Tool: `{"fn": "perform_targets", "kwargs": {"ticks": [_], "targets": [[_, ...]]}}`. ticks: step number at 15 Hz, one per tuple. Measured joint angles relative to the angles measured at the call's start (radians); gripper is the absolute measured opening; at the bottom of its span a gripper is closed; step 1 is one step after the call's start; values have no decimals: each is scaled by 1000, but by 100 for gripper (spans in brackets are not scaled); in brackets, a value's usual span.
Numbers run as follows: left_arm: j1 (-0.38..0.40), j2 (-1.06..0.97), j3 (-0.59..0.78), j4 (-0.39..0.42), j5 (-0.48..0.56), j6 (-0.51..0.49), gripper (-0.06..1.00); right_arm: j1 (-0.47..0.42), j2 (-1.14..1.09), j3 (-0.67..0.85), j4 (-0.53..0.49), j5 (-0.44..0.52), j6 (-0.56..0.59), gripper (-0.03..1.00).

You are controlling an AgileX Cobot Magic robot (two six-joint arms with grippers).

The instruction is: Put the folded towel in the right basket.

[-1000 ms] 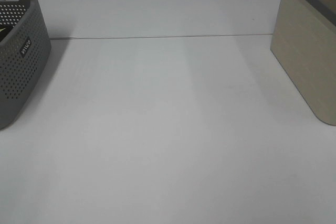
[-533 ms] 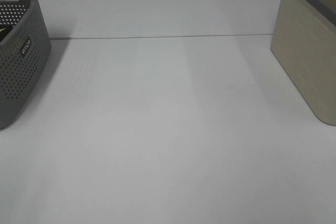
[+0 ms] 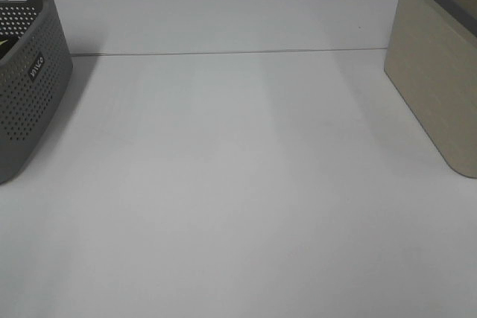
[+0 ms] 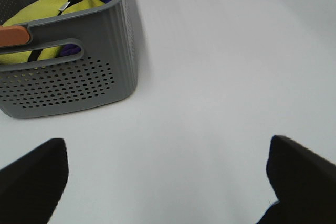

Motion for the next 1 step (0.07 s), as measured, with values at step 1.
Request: {"fn": "perform_targets", "kwargs": {"ticks": [1], "targets": [[0, 0, 0, 0, 0, 0, 98, 0, 0, 0, 0, 0, 0, 71]]}}
